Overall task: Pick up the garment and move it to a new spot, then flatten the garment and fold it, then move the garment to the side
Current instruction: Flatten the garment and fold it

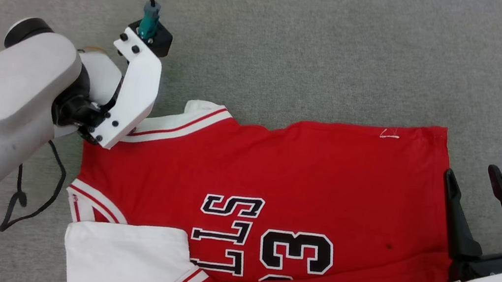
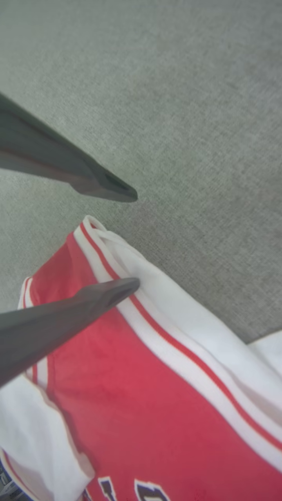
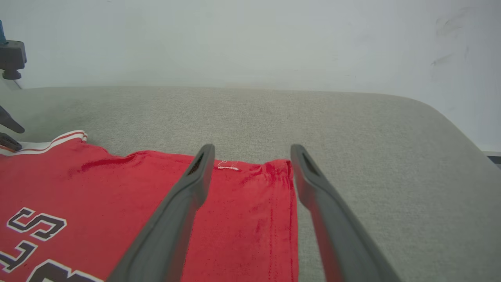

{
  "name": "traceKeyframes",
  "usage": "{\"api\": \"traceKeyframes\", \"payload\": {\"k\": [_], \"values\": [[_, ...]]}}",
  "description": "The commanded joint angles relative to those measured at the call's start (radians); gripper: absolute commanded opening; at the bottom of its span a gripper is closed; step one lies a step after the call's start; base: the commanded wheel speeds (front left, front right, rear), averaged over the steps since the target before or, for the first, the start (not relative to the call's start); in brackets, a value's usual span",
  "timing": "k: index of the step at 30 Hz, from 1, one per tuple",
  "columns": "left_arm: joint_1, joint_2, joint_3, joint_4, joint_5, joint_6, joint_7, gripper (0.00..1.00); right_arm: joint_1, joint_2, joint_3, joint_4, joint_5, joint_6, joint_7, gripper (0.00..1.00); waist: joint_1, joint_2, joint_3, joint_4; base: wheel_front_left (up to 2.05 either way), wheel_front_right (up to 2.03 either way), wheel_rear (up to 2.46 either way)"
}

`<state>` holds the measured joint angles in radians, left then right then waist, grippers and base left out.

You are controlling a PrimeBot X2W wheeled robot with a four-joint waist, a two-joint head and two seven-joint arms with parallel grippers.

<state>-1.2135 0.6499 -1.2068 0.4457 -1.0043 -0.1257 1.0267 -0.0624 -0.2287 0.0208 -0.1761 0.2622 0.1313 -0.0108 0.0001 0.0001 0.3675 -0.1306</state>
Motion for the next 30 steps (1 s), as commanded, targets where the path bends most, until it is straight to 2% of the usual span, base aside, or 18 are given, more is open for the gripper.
{"api": "traceKeyframes", "payload": {"k": [1,7,8,9,12,16,20,23,25,30], "values": [[0.017,0.006,-0.013,0.003,0.002,-0.002,0.002,1.00,-0.018,0.006,0.006,0.010,-0.009,-0.001,-0.011,1.00,-0.0001,-0.0001,0.031,-0.018,0.00,0.00,0.00],[0.058,0.026,-0.065,-0.015,-0.014,-0.003,0.026,1.00,-0.043,0.012,0.018,0.041,-0.013,-0.001,-0.028,1.00,-0.0001,-0.0001,0.058,-0.023,0.00,0.00,0.00],[0.063,0.029,-0.070,-0.023,-0.020,-0.003,0.030,0.32,-0.046,0.011,0.018,0.045,-0.013,-0.001,-0.029,1.00,-0.0001,-0.0001,0.059,-0.023,0.00,0.00,0.00],[0.069,0.033,-0.074,-0.030,-0.030,-0.003,0.036,0.00,-0.048,0.008,0.017,0.051,-0.011,-0.001,-0.029,1.00,-0.0001,-0.0001,0.059,-0.022,0.00,0.00,0.00],[0.072,0.043,-0.077,-0.049,-0.037,-0.003,0.037,0.00,-0.055,0.001,0.011,0.060,-0.007,-0.001,-0.026,1.00,-0.0001,-0.0001,0.053,-0.018,0.00,0.00,0.00],[0.060,0.061,-0.073,-0.075,-0.052,-0.003,-0.013,0.00,-0.072,-0.020,-0.005,0.061,-0.010,-0.001,-0.014,1.00,-0.0001,-0.0001,0.020,-0.004,0.00,0.00,0.00],[0.045,0.056,-0.067,-0.098,-0.066,-0.003,-0.082,0.00,-0.116,-0.078,-0.025,0.046,-0.011,-0.001,0.024,1.00,-0.0001,-0.0001,-0.027,0.017,0.00,0.00,0.00],[0.039,0.063,-0.067,-0.117,-0.065,-0.003,-0.131,0.00,-0.164,-0.154,-0.028,0.042,0.002,-0.001,0.083,1.00,-0.0001,-0.0001,-0.058,0.031,0.00,0.00,0.00],[0.039,0.065,-0.068,-0.137,-0.069,-0.003,-0.161,0.00,-0.203,-0.214,-0.012,0.048,0.029,-0.001,0.159,1.00,-0.0001,-0.0001,-0.073,0.040,0.00,0.00,0.00],[0.039,0.080,-0.070,-0.181,-0.062,-0.003,-0.216,0.00,-0.301,-0.394,0.087,0.079,0.168,-0.001,0.444,1.00,-0.0001,-0.0001,-0.086,0.061,0.00,0.00,0.00]]}}
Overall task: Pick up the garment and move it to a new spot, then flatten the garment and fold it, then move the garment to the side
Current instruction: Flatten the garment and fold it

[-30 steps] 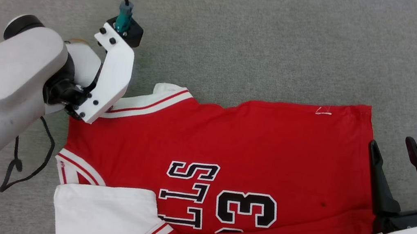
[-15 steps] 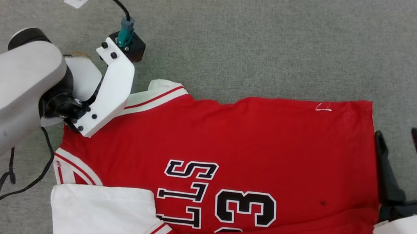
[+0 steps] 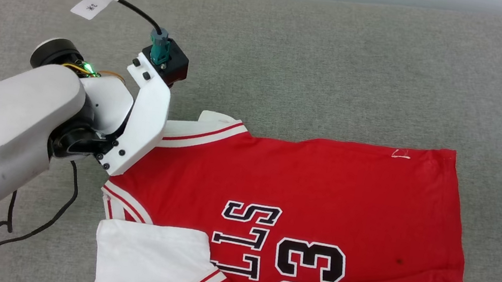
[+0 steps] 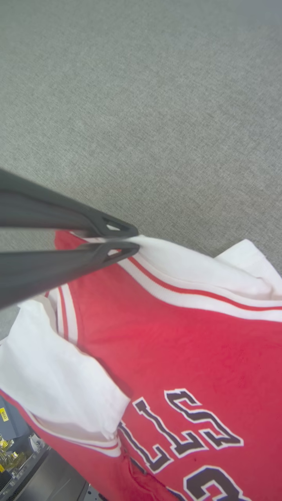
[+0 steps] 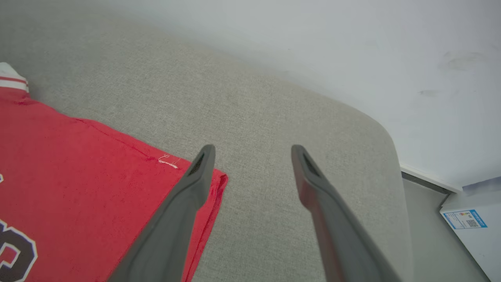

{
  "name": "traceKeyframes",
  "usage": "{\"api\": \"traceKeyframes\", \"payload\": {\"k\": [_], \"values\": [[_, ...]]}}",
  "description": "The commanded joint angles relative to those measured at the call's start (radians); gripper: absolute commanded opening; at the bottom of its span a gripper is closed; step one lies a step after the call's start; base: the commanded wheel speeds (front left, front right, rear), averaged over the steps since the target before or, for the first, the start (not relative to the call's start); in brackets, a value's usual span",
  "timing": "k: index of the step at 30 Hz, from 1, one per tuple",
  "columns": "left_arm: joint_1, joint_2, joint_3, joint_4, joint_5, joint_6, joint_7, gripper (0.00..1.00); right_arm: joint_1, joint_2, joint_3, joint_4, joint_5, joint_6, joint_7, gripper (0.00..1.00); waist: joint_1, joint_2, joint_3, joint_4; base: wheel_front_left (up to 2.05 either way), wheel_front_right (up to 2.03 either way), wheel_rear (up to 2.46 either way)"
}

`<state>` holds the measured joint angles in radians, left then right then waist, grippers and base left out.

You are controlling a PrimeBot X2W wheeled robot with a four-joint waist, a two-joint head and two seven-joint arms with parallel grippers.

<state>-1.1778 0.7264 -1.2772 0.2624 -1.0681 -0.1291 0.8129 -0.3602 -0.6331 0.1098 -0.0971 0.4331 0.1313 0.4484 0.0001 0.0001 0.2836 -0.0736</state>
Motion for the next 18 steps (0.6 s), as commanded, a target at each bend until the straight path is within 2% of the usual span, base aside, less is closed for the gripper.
{"api": "traceKeyframes", "payload": {"k": [1,6,9,14,18], "values": [[0.001,0.004,0.000,-0.007,0.009,0.001,-0.009,0.00,-0.025,-0.025,0.025,0.005,0.030,-0.001,0.048,1.00,-0.0001,-0.0001,0.000,0.007,0.00,0.00,0.00],[-0.018,0.003,-0.001,-0.031,0.016,0.001,-0.034,0.00,-0.138,-0.160,0.169,0.034,0.182,-0.001,0.347,1.00,-0.0001,-0.0001,0.025,0.031,0.00,0.00,0.00],[-0.032,-0.006,-0.002,-0.045,0.026,0.001,-0.043,0.00,-0.215,-0.200,0.239,0.061,0.233,-0.001,0.484,1.00,-0.0001,-0.0001,0.051,0.049,0.00,0.00,0.00],[-0.067,-0.026,-0.002,-0.066,0.047,0.001,-0.059,0.00,-0.312,-0.185,0.293,0.137,0.272,-0.001,0.611,1.00,-0.0001,-0.0001,0.102,0.080,0.00,0.00,0.00],[-0.090,-0.033,-0.003,-0.084,0.063,0.001,-0.072,0.00,-0.350,-0.151,0.296,0.201,0.270,-0.001,0.626,1.00,-0.0001,-0.0001,0.144,0.105,0.00,0.00,0.00]]}}
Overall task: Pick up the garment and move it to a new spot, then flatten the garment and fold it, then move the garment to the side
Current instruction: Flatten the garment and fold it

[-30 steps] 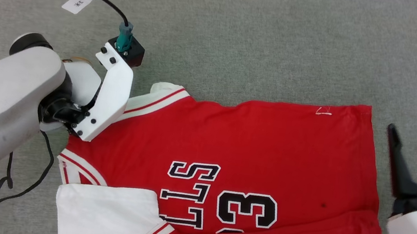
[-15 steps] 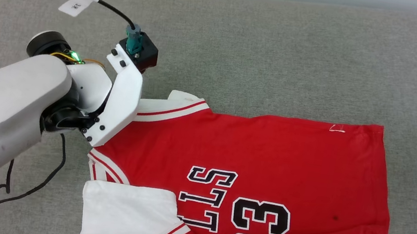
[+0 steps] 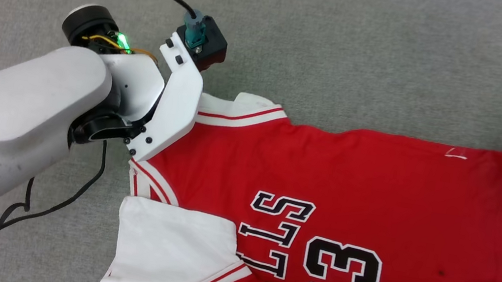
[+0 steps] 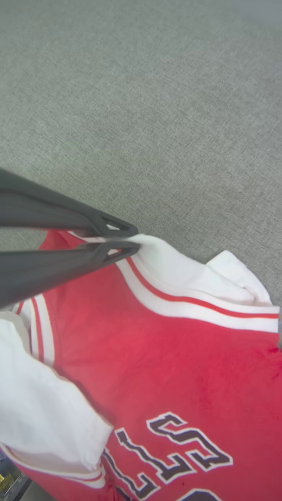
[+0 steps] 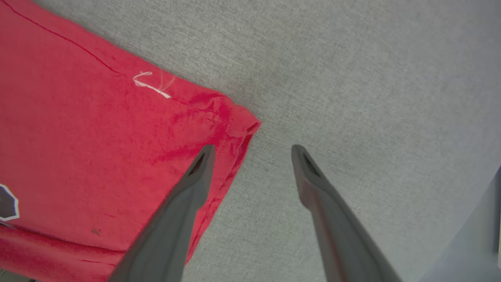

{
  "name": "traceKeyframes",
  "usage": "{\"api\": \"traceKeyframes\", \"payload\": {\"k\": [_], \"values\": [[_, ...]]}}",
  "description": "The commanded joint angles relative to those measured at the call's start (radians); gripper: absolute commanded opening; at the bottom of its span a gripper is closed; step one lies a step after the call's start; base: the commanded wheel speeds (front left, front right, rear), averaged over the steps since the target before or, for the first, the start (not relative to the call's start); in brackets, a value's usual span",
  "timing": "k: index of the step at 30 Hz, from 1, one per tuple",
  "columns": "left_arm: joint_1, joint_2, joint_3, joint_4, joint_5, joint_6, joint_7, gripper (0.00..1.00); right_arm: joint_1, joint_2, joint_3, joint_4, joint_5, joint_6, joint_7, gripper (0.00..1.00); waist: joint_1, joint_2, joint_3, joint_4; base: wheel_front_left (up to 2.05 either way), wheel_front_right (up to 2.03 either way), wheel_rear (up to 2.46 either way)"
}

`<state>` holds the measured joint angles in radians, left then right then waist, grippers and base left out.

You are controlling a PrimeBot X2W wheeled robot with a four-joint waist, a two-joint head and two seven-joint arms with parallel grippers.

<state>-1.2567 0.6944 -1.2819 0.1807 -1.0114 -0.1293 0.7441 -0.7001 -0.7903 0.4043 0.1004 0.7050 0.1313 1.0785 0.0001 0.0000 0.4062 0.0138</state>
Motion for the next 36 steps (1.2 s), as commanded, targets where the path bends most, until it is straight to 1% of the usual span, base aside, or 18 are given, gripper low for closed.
{"api": "traceKeyframes", "payload": {"k": [1,4,11,12,13,19,23,29,36], "values": [[-0.014,-0.001,0.002,-0.006,0.008,0.001,-0.008,0.00,-0.015,0.013,0.005,0.018,-0.007,-0.001,-0.005,1.00,-0.0001,0.0000,0.030,0.022,0.00,0.00,0.00],[-0.021,-0.001,0.001,-0.014,0.015,0.001,-0.013,0.00,-0.014,0.023,0.025,0.050,-0.020,-0.001,-0.014,1.00,-0.0001,0.0000,0.055,0.034,0.00,0.00,0.00],[-0.023,0.004,0.001,-0.014,0.025,0.001,-0.020,0.00,0.040,0.027,0.120,0.082,0.021,-0.001,-0.023,1.00,-0.0001,0.0000,0.077,0.034,0.00,0.00,0.00],[-0.021,0.004,0.001,-0.013,0.027,0.001,-0.022,0.00,0.040,0.026,0.124,0.084,0.028,-0.001,-0.036,0.40,-0.0001,0.0000,0.077,0.033,0.00,0.00,0.00],[-0.019,0.004,0.001,-0.011,0.028,0.001,-0.023,0.00,0.037,0.028,0.122,0.087,0.033,-0.001,-0.053,0.00,-0.0001,0.0000,0.075,0.031,0.00,0.00,0.00],[0.012,0.002,0.001,0.008,0.034,0.001,-0.055,0.00,0.006,0.018,0.109,0.086,0.029,-0.001,-0.175,0.00,-0.0001,0.0000,0.030,0.017,0.00,0.00,0.00],[0.050,0.006,0.001,0.007,0.040,0.001,-0.086,0.00,0.034,0.015,0.106,0.064,0.045,-0.001,-0.262,0.00,-0.0001,0.0000,-0.024,0.007,0.00,0.00,0.00],[0.120,0.048,0.001,-0.026,0.060,0.001,-0.157,0.00,0.112,-0.021,0.128,0.009,0.053,-0.001,-0.363,0.00,-0.0001,0.0000,-0.115,-0.009,0.00,0.00,0.00],[0.216,0.101,0.001,-0.080,0.074,0.001,-0.204,0.00,0.260,-0.056,0.084,-0.039,0.069,-0.001,-0.443,0.00,-0.0001,0.0000,-0.211,-0.007,0.00,0.00,0.00]]}}
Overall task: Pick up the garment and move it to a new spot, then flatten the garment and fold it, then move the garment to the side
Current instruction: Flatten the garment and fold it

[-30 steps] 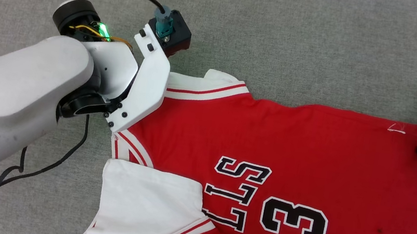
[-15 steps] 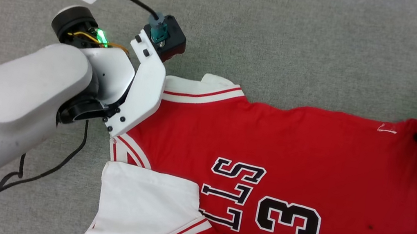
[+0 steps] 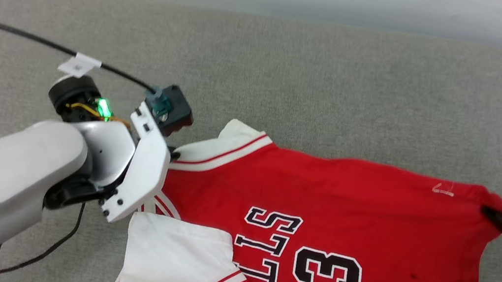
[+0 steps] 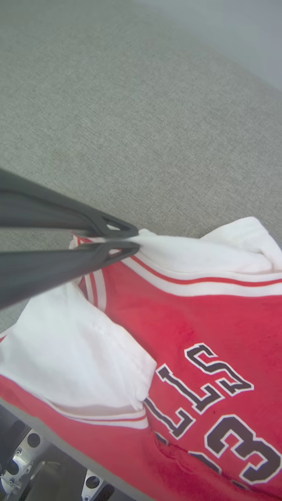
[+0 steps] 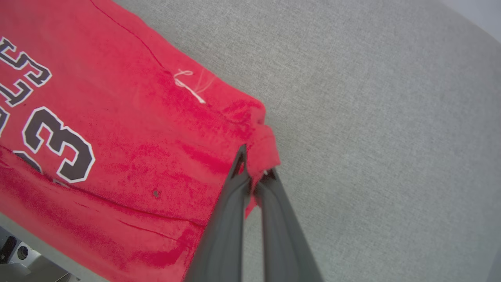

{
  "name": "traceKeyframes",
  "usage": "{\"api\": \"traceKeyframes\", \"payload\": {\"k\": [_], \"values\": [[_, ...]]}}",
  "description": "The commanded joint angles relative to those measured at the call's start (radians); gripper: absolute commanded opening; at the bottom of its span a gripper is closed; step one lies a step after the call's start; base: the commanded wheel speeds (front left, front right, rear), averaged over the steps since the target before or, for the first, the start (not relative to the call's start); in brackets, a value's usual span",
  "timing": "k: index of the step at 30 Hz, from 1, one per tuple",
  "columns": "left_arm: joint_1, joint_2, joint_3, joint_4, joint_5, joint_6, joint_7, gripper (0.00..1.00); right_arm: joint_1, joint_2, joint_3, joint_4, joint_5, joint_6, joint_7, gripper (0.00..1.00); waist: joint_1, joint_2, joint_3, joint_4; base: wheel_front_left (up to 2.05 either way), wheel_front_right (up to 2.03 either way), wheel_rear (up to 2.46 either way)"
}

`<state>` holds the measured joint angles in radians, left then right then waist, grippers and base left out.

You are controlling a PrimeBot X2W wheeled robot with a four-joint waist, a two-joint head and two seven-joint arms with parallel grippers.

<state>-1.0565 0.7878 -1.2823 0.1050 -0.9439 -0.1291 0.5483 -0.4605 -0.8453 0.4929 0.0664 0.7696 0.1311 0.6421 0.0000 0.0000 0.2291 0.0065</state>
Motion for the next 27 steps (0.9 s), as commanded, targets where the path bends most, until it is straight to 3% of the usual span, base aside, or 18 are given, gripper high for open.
{"api": "traceKeyframes", "payload": {"k": [1,13,20,27], "values": [[0.034,0.016,0.001,-0.011,0.009,0.001,-0.015,0.00,0.047,-0.006,-0.011,-0.014,0.004,-0.001,-0.014,0.00,0.0000,0.0000,-0.047,0.000,0.00,0.00,0.00],[0.286,0.092,0.001,-0.125,0.006,0.056,-0.076,0.00,0.342,-0.009,-0.104,-0.098,0.011,-0.001,-0.062,0.00,0.0000,0.0000,-0.135,0.009,0.00,0.00,0.00],[0.405,0.075,0.002,-0.107,0.002,0.086,-0.129,0.00,0.456,0.029,-0.134,-0.089,0.002,-0.001,-0.069,0.00,0.0000,0.0000,-0.108,0.012,0.00,0.00,0.00],[0.450,0.020,0.001,-0.007,0.019,0.081,-0.179,0.00,0.441,0.088,-0.096,-0.004,-0.023,-0.001,-0.082,0.00,0.0000,0.0000,-0.075,0.006,0.00,0.00,0.00]]}}
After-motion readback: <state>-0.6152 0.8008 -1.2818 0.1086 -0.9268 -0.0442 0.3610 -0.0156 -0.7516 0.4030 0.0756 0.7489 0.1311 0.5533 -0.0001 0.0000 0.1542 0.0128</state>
